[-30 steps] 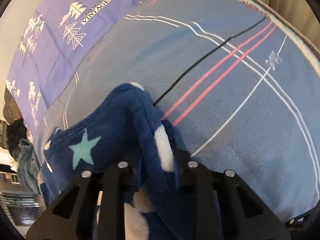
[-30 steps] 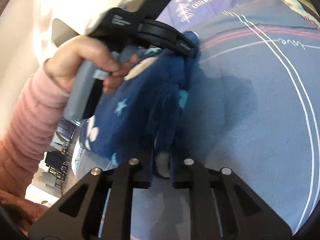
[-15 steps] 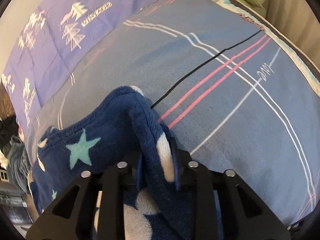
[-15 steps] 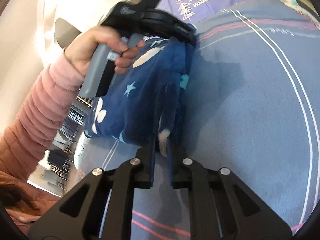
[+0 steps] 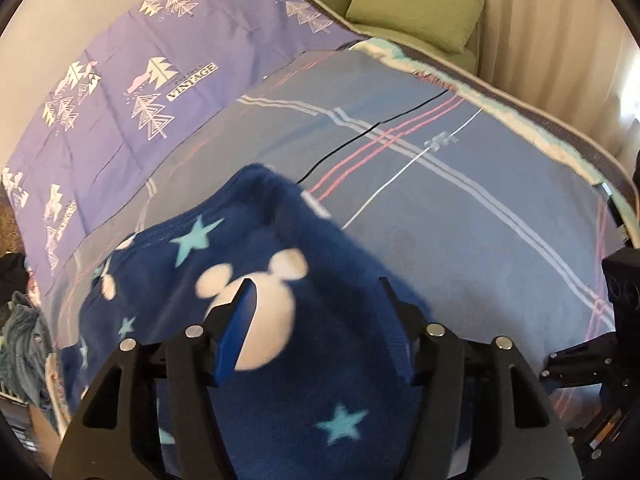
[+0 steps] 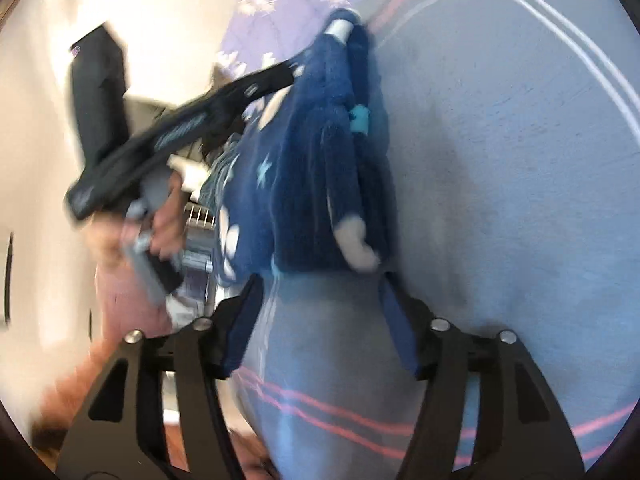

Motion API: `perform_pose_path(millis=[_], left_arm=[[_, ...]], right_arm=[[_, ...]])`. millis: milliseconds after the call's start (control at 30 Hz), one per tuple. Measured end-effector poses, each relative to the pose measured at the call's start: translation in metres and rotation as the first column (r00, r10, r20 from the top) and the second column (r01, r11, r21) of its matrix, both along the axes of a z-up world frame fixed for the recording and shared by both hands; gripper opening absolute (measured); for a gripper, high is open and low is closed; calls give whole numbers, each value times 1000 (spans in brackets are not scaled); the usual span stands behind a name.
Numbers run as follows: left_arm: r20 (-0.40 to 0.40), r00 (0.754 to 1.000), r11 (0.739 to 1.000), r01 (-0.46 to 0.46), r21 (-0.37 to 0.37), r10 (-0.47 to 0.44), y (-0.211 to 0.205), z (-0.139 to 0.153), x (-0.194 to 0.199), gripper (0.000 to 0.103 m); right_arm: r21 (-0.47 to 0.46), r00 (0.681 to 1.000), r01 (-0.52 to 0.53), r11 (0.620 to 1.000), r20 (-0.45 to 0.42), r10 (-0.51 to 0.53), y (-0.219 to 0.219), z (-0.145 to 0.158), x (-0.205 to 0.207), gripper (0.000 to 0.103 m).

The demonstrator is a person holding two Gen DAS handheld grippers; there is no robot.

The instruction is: Fold small clothes

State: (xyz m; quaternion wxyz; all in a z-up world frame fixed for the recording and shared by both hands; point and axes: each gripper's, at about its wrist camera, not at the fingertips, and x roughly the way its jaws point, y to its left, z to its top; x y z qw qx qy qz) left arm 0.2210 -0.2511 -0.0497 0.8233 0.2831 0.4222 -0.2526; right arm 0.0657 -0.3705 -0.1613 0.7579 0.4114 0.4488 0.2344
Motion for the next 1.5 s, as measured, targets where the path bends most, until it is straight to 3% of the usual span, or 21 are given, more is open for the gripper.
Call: perform_pose_path(millis=[67,167,200,233,267,300,367,400,467,600,667,733,767,867,900,1000,1067,1167,1267,1367,1500], left_arm=[[-36,998,999,-44,3,44,-4,-4,17,61],[-194,975,993,-118,-21,112,-22,-17,53,66],[-216,967,990,-142,-10,136,-30,-23,61,67],[-214,963,986,-165,24,166,-42,-31,70,72],[-206,963,984,-165,63,175,-52,-39,76,75],[-192,966,981,-150,122,172,-64,-50,81,77],[-133,973,963,-154,220,186,-76,-67,86,58],[-90,976,954,-171,245,198,-78,-67,83,34],[-78,983,959,-143,245,167,-80,-59,73,24],[-139,984,982,-90,165,113,-70,-41,42,22],[-150,986,987,-52,152,75,-69,-47,29,26],[-129,991,988,-15,152,35,-73,-54,23,41],[-113,993,989,-1,146,18,-74,-55,21,43],[-77,997,998,30,62,-25,-64,-38,9,46],[-63,997,999,42,18,-41,-55,-26,2,47],[13,1000,995,29,-91,-28,-6,15,-19,61],[48,998,986,-21,-166,29,41,36,-28,63],[77,978,953,-171,-251,196,136,55,-33,65],[112,923,903,-328,-277,369,240,56,-37,65],[67,861,828,-460,-321,504,331,46,-49,65],[-28,818,745,-536,-397,574,416,17,-69,65]], right_arm=[[37,990,137,990,-39,-136,0,1,6,75],[22,957,286,958,-63,-284,7,1,14,75],[3,954,294,956,-60,-293,13,2,17,67],[-29,951,301,953,-62,-302,21,2,20,43],[-27,956,285,958,-68,-286,27,-1,24,26],[-1,964,257,966,-73,-256,27,-7,27,20],[-6,963,267,964,-46,-267,22,-5,22,16],[-22,959,285,958,5,-285,15,5,15,14],[-11,955,288,957,82,-286,3,24,-1,13],[-31,972,232,972,43,-230,3,20,-26,13],[-77,975,220,972,-4,-221,6,5,-32,14],[-117,976,211,971,-32,-216,8,-12,-31,17],[-105,976,214,971,-21,-217,8,-13,-32,18],[-218,970,242,946,33,-241,12,7,-45,41],[-288,960,279,916,80,-268,13,18,-53,51],[-481,934,356,801,219,-283,18,40,-75,52],[-525,934,352,775,252,-254,26,47,-82,52],[-557,943,305,772,289,-164,62,54,-76,52],[-603,949,237,761,312,-49,96,58,-67,53],[-642,945,142,754,313,89,139,66,-54,57],[-740,910,53,671,312,273,209,70,-40,59]])
